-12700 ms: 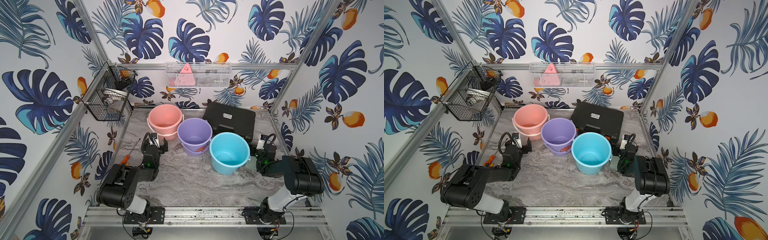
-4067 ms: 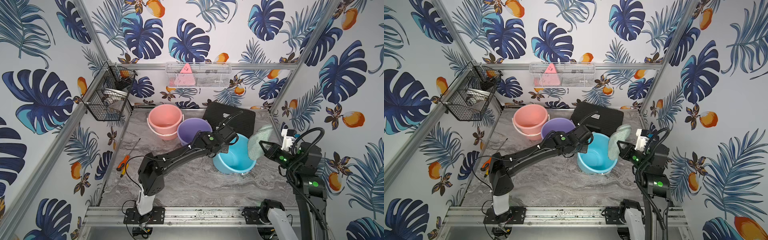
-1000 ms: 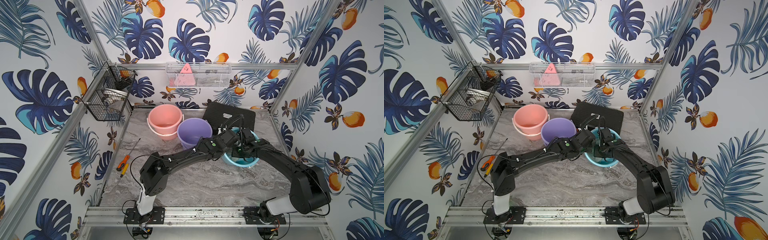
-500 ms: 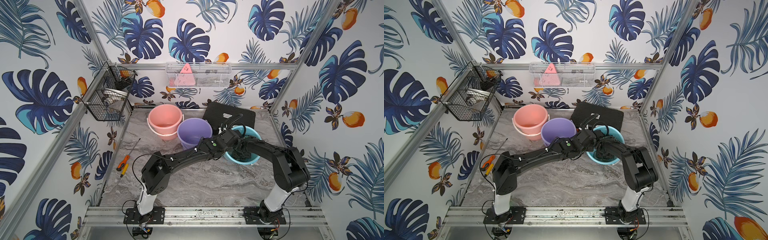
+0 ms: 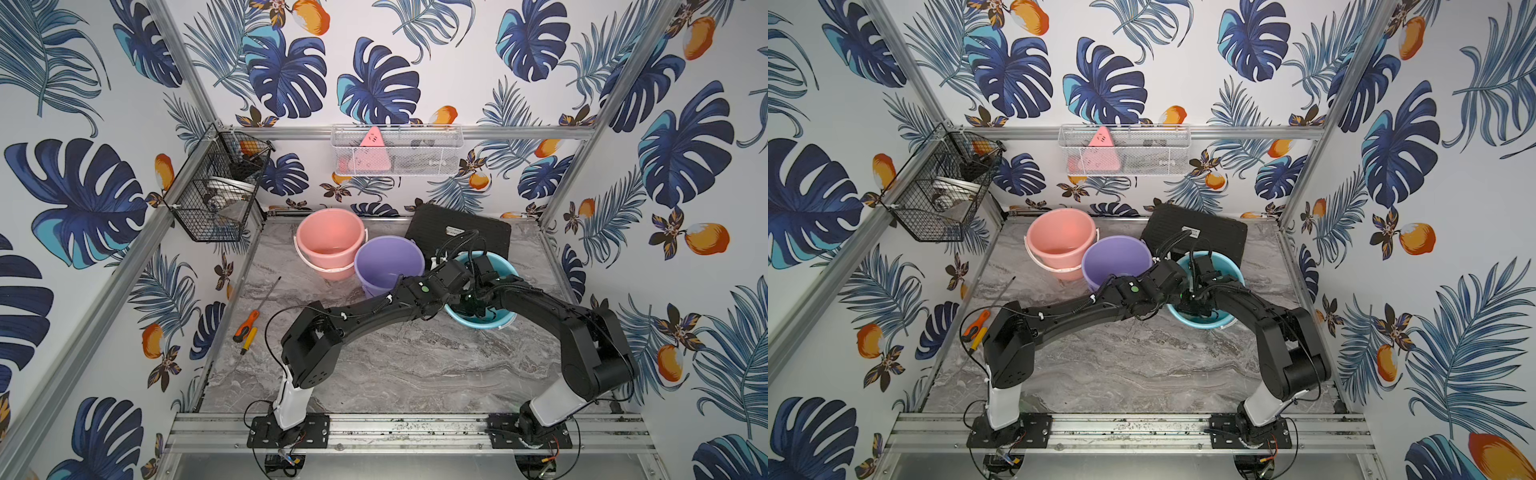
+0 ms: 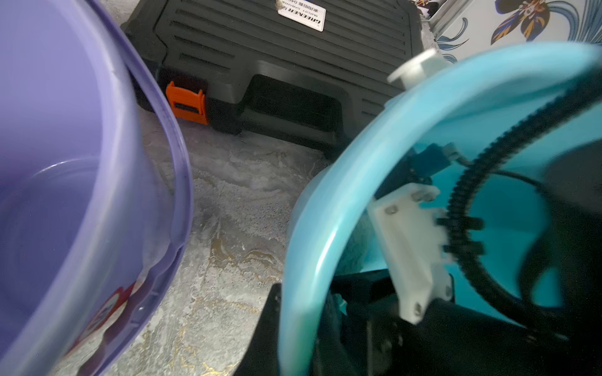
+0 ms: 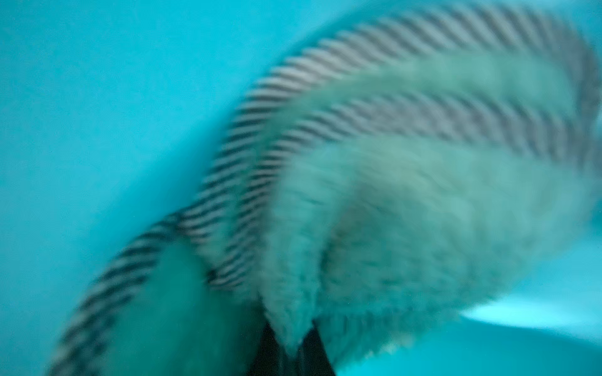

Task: Wipe the inside of the bucket with a cloth
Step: Wipe the dirt from the inside of the bucket.

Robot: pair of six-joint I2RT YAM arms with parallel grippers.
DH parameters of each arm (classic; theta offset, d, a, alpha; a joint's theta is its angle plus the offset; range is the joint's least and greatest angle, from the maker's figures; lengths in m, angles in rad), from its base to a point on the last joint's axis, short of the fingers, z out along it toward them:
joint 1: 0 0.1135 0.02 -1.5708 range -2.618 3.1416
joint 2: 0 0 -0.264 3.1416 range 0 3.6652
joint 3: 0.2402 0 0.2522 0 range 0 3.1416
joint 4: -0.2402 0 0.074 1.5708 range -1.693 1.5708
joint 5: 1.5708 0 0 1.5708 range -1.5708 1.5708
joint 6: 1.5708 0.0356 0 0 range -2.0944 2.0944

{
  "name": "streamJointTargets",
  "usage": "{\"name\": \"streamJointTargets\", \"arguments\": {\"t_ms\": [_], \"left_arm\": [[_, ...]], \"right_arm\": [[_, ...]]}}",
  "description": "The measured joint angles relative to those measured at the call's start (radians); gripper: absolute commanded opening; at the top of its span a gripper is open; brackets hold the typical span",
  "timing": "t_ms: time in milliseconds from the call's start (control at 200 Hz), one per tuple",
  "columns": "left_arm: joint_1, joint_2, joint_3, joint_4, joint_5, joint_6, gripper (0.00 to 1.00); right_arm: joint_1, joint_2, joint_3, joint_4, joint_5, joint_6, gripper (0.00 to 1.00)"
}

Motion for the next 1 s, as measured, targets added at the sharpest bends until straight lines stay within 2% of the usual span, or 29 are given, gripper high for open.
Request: {"name": "streamJointTargets", "arguments": {"t_ms": [235, 420, 545, 776, 996], "left_arm": [[0.011, -0.012, -0.002, -0.027, 0.001, 0.0, 0.0], [0.008, -0.023, -0.018, -0.025, -0.032, 0.007, 0.0], [-0.005, -0.054, -0.056, -0.003, -0.087, 0.013, 0.0], [-0.05, -0.076, -0.071, 0.016, -0.211, 0.056, 0.0], [-0.105, -0.094, -0.096, 0.027, -0.338, 0.082, 0.0]], "right_arm": [[-0.006, -0.051, -0.014, 0.048, -0.125, -0.024, 0.0], [-0.005, -0.077, -0.032, 0.085, -0.164, -0.003, 0.0], [0.014, -0.092, 0.002, 0.031, -0.163, 0.003, 0.0], [0.034, -0.09, 0.078, -0.163, -0.013, -0.031, 0.0], [0.069, -0.09, 0.145, -0.36, 0.236, -0.028, 0.0]]}}
